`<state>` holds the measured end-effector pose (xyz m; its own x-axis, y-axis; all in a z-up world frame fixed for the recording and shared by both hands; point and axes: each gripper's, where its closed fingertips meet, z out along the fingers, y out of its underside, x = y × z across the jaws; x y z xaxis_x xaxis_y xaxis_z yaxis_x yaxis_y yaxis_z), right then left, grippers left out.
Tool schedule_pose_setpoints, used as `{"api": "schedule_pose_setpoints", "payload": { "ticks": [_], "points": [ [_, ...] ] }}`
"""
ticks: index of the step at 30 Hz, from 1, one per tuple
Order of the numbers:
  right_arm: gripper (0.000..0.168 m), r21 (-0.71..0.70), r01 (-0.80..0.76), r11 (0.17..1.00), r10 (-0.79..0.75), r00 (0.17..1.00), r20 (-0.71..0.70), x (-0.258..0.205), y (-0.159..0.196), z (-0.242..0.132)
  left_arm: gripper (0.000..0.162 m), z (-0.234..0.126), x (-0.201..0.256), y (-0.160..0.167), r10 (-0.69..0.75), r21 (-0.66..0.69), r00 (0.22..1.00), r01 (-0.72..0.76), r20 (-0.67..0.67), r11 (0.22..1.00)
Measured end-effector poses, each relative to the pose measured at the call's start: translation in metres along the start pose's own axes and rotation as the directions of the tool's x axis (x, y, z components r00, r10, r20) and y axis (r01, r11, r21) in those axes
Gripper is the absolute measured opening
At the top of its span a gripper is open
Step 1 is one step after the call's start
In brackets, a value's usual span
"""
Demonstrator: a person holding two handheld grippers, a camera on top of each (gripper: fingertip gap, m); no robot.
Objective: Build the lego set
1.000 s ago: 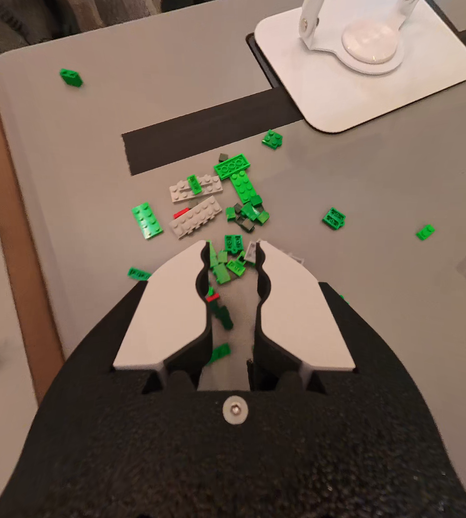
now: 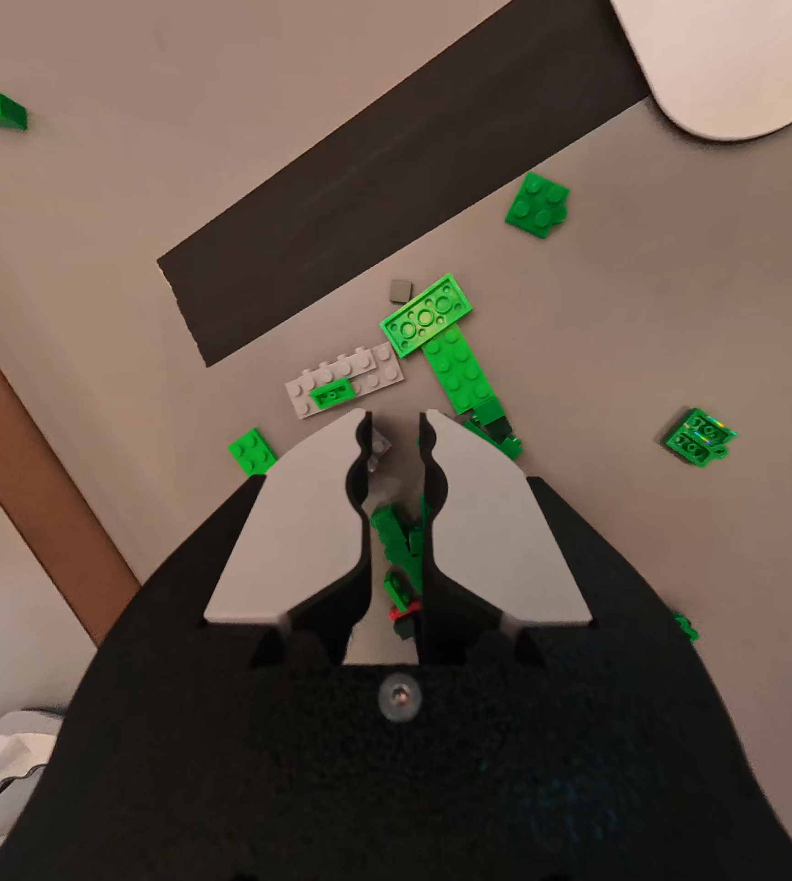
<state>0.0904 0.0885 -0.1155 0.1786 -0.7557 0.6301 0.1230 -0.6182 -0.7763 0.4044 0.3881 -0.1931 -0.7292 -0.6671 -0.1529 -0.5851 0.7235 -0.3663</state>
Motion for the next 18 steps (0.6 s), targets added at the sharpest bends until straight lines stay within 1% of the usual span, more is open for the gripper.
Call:
{"api": "schedule_pose_setpoints", "payload": {
  "ticks": [2,3,5,7,9,10,14,16,18],
  "points": [
    [0.000,0.000,-0.001,1.000,0.001,1.000,0.000,0.000,0.000,0.000,0.018,0.001,0.002,0.002,0.008,-0.023,1.000,-0.008,-0.003,1.000],
    [0.000,0.001,-0.001,1.000,0.001,1.000,0.000,0.000,0.000,0.000,0.015,0.002,0.003,0.002,0.007,-0.032,1.000,-0.007,-0.007,0.999],
    [0.000,0.001,-0.002,1.000,0.002,1.000,0.001,0.000,0.000,0.000,0.019,0.002,0.013,0.001,-0.005,-0.032,0.998,0.003,-0.070,0.999],
    [0.000,0.001,-0.003,1.000,0.003,1.000,0.002,0.000,0.000,0.000,0.026,-0.003,0.024,-0.011,-0.036,0.042,0.986,0.043,-0.161,0.998],
    [0.000,0.000,-0.003,1.000,0.003,1.000,0.004,0.000,0.000,0.000,0.024,-0.011,0.022,-0.021,-0.067,0.104,0.981,0.087,-0.185,0.991],
    [0.000,0.000,-0.003,1.000,0.003,1.000,0.005,0.000,0.000,0.000,0.022,-0.013,0.021,-0.022,-0.072,0.108,0.979,0.094,-0.189,0.990],
    [0.000,-0.002,-0.002,1.000,0.002,1.000,0.009,-0.001,0.000,0.001,0.015,-0.012,0.025,-0.014,-0.043,0.039,0.976,0.052,-0.215,0.998],
    [0.000,-0.003,-0.002,1.000,0.002,1.000,0.012,-0.002,0.001,0.001,0.014,-0.011,0.033,-0.011,-0.025,0.009,0.965,0.029,-0.260,1.000],
    [0.000,-0.003,-0.002,1.000,0.002,1.000,0.013,-0.002,0.001,0.001,0.013,-0.010,0.039,-0.010,-0.044,-0.021,0.956,0.039,-0.291,0.999]
  ]
}}
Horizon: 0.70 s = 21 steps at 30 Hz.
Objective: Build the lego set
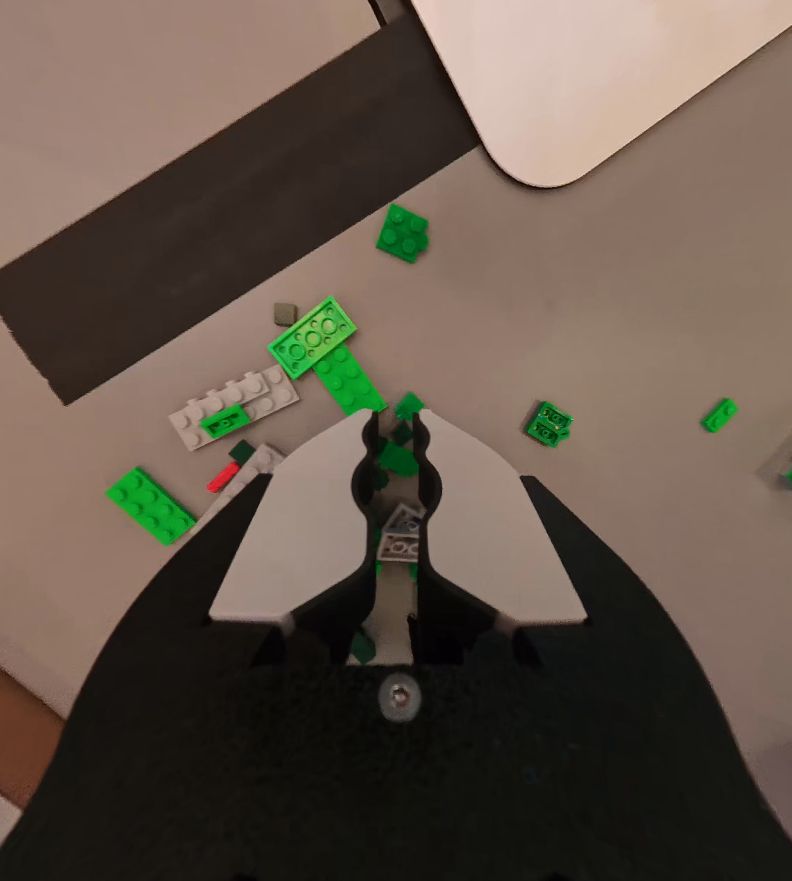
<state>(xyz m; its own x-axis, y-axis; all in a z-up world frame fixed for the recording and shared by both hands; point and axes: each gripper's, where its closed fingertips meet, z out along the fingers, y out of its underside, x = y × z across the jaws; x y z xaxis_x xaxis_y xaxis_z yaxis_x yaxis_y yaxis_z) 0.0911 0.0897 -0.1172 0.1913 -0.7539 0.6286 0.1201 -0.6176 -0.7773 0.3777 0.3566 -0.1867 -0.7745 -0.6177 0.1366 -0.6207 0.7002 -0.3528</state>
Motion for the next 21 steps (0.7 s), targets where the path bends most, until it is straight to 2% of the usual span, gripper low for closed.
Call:
{"api": "schedule_pose_setpoints", "payload": {
  "ticks": [7,12,21],
  "points": [
    [0.000,-0.002,-0.003,1.000,0.003,1.000,0.004,0.000,0.000,0.000,0.011,0.006,0.001,0.005,-0.142,-0.064,0.990,0.142,0.000,0.988],
    [0.000,-0.001,-0.006,1.000,0.006,1.000,0.006,-0.001,0.000,0.000,0.012,0.005,-0.002,0.011,-0.141,-0.117,0.989,0.145,0.040,0.983],
    [0.000,0.003,-0.008,1.000,0.008,1.000,0.007,0.000,0.000,0.000,0.013,0.007,0.004,0.009,-0.155,-0.098,0.987,0.158,0.031,0.983]
  ]
}}
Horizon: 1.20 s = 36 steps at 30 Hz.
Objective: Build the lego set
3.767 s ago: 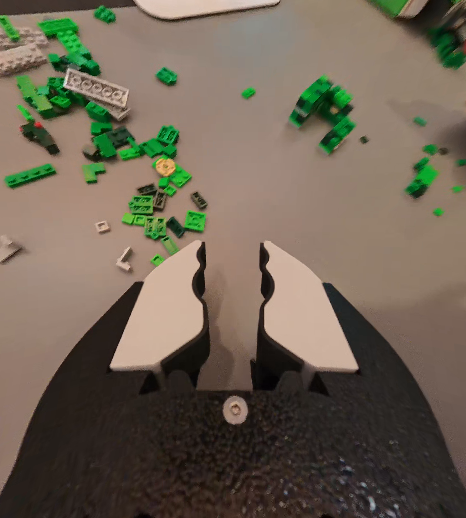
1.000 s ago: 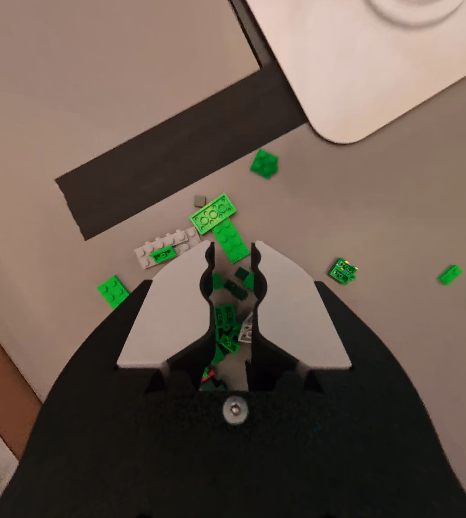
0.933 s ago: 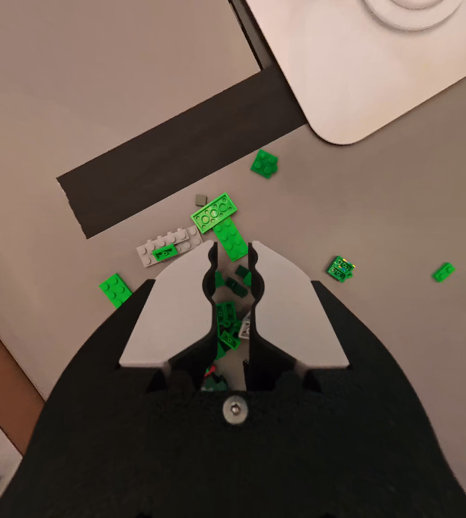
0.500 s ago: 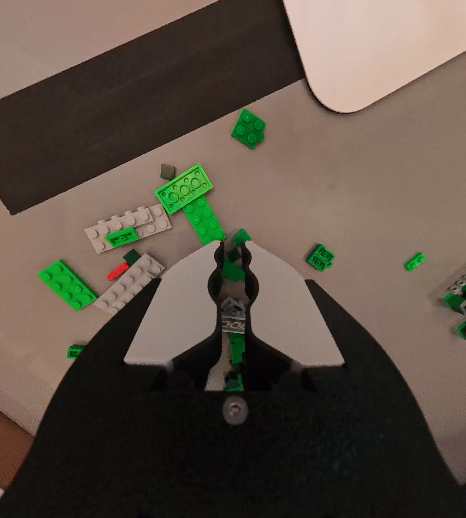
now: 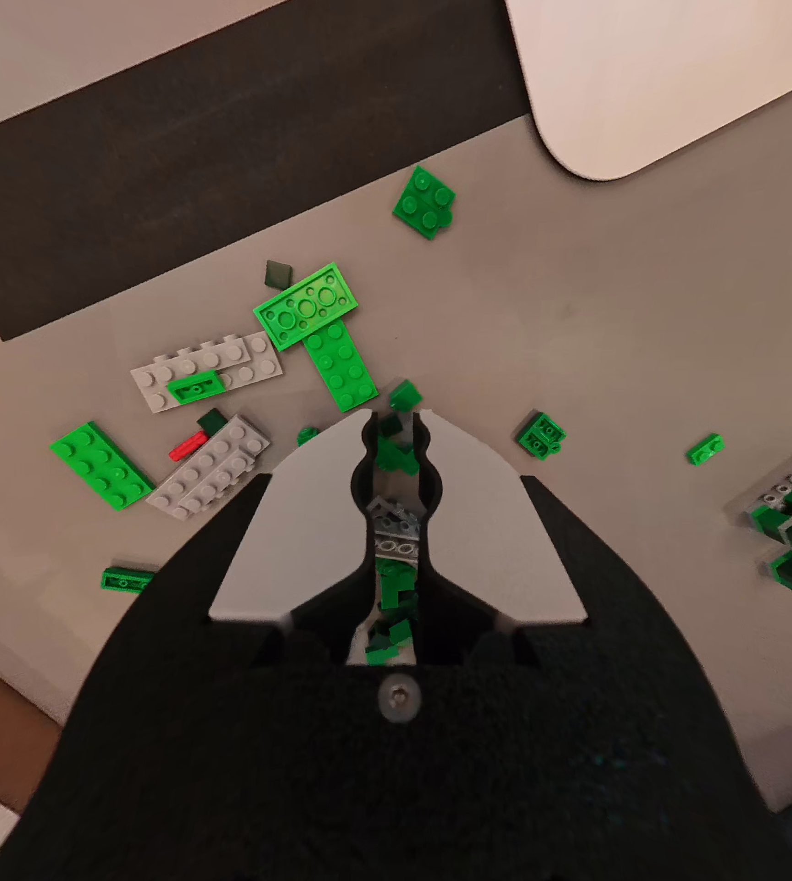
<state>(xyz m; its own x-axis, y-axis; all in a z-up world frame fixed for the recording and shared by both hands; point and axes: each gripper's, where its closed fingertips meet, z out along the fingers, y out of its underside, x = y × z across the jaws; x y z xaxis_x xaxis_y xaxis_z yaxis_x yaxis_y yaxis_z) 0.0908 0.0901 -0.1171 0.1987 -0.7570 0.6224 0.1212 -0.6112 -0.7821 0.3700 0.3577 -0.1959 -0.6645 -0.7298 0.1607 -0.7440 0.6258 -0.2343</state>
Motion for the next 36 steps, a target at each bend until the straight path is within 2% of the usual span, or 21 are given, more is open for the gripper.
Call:
{"api": "schedule_pose_setpoints", "payload": {
  "ticks": [4,10,15,23,26,29,32,36],
  "points": [
    [0.000,0.001,-0.001,1.000,0.001,1.000,0.000,0.000,0.000,0.000,0.013,0.002,-0.001,0.002,0.005,-0.012,1.000,-0.005,0.021,1.000],
    [0.000,0.000,-0.002,1.000,0.002,1.000,0.001,0.000,0.000,0.000,0.005,0.003,-0.005,0.003,0.032,-0.020,0.996,-0.031,0.080,0.999],
    [0.000,0.001,-0.004,1.000,0.004,1.000,-0.001,0.001,0.000,-0.001,0.000,0.002,0.000,0.004,0.042,-0.009,0.997,-0.042,0.063,0.999],
    [0.000,0.009,-0.001,1.000,0.001,1.000,-0.003,0.001,-0.002,-0.001,0.000,-0.029,0.028,0.006,0.117,0.034,0.991,-0.119,0.072,0.992],
    [0.000,0.008,0.003,1.000,-0.002,1.000,-0.004,0.001,-0.001,-0.001,0.000,-0.035,0.057,0.011,0.143,0.063,0.990,-0.143,0.005,0.988],
    [0.000,0.006,0.004,1.000,-0.004,1.000,-0.005,0.001,-0.001,-0.001,0.000,-0.035,0.105,0.032,0.222,0.088,0.971,-0.215,-0.085,0.973],
    [0.000,0.009,0.001,1.000,-0.001,1.000,-0.001,0.000,-0.002,-0.001,0.000,-0.037,0.162,0.067,0.328,0.146,0.934,-0.308,-0.144,0.940],
    [0.000,0.014,-0.009,1.000,0.009,1.000,0.014,-0.001,-0.003,-0.001,0.000,-0.037,0.243,0.132,0.458,0.225,0.862,-0.413,-0.216,0.883]
  ]
}}
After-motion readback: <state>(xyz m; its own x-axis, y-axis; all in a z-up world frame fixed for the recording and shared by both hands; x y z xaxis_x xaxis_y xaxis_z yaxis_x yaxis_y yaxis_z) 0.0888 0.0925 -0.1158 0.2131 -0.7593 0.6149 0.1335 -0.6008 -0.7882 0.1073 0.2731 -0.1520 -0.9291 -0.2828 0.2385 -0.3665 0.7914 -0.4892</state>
